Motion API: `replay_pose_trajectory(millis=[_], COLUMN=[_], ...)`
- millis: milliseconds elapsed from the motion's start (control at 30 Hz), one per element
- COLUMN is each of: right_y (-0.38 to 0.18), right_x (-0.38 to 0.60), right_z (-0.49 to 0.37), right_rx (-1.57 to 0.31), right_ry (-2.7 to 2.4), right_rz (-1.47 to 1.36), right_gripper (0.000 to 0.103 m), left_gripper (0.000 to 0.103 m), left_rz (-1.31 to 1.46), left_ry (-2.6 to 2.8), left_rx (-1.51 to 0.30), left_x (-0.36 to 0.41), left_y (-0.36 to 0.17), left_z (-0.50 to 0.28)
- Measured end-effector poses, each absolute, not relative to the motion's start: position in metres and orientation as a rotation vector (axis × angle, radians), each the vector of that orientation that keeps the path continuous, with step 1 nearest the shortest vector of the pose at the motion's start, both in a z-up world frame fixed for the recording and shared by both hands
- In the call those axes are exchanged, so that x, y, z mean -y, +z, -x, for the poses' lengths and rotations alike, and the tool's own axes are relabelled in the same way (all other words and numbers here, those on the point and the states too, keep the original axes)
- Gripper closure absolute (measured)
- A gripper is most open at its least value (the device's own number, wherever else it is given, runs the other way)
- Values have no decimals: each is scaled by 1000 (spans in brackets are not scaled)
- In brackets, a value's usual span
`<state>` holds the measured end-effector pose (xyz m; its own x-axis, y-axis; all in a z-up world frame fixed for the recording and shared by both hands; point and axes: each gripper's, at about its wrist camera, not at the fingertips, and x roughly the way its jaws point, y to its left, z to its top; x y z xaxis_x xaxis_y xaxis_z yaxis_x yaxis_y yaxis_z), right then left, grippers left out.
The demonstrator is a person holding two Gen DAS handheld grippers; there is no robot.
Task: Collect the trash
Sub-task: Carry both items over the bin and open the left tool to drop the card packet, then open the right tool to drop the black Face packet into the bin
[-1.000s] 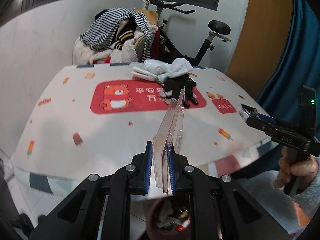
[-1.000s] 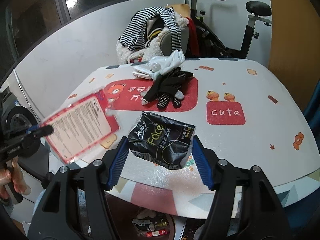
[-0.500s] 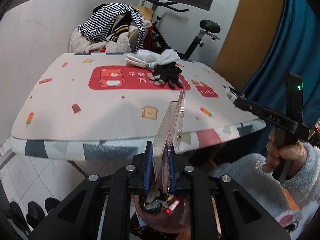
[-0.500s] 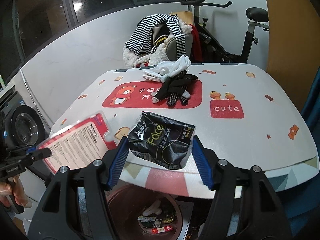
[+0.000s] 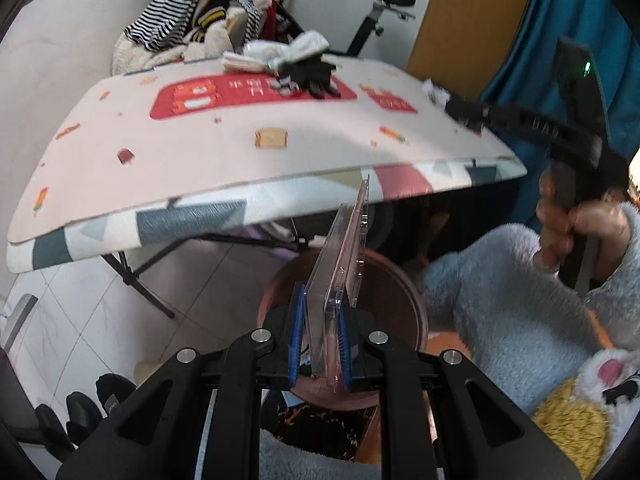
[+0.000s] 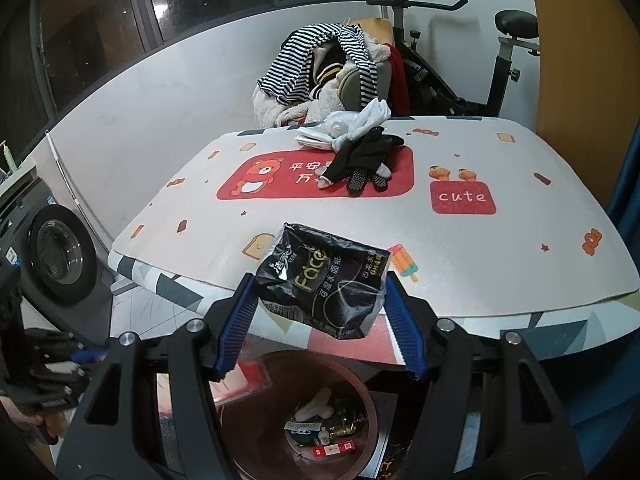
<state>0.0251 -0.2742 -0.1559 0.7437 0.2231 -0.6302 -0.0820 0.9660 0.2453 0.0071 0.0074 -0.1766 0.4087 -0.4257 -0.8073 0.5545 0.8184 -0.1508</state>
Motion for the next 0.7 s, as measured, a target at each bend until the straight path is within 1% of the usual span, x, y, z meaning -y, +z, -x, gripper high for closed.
replay_pose_trajectory(millis=[233, 267, 300, 333, 367, 433, 567, 700], right_y=[-162, -164, -166, -168, -170, -173, -183, -196], right_x=[273, 273, 274, 274, 274, 275, 273, 265], right_z=[-22, -21, -19, -18, -17, -15, -9, -2], right_rx=[-724, -728, -732, -735, -739, -746, -760, -775], right_ry=[174, 174, 172, 171, 170, 169, 172, 213], right_rz=[-210, -210, -209, -211, -214, -222, -226, -232], right_gripper=[39, 39, 39, 39, 39, 39, 39, 39], left_gripper=[88, 84, 77, 61, 50, 48, 30, 22], left_rz=[-161, -153, -138, -116, -93, -69, -14, 33], left_ry=[-625, -627, -633, -640, -643, -637, -587, -516], left_rx=[-1045, -1046, -1047, -1042, -1024, -985, -900, -810], left_x=[11, 13, 14, 15, 15, 15, 9, -2], left_y=[-210, -214, -216, -217, -216, -212, -197, -178], left_z=[-24, -28, -30, -33, -35, -37, -37, -31])
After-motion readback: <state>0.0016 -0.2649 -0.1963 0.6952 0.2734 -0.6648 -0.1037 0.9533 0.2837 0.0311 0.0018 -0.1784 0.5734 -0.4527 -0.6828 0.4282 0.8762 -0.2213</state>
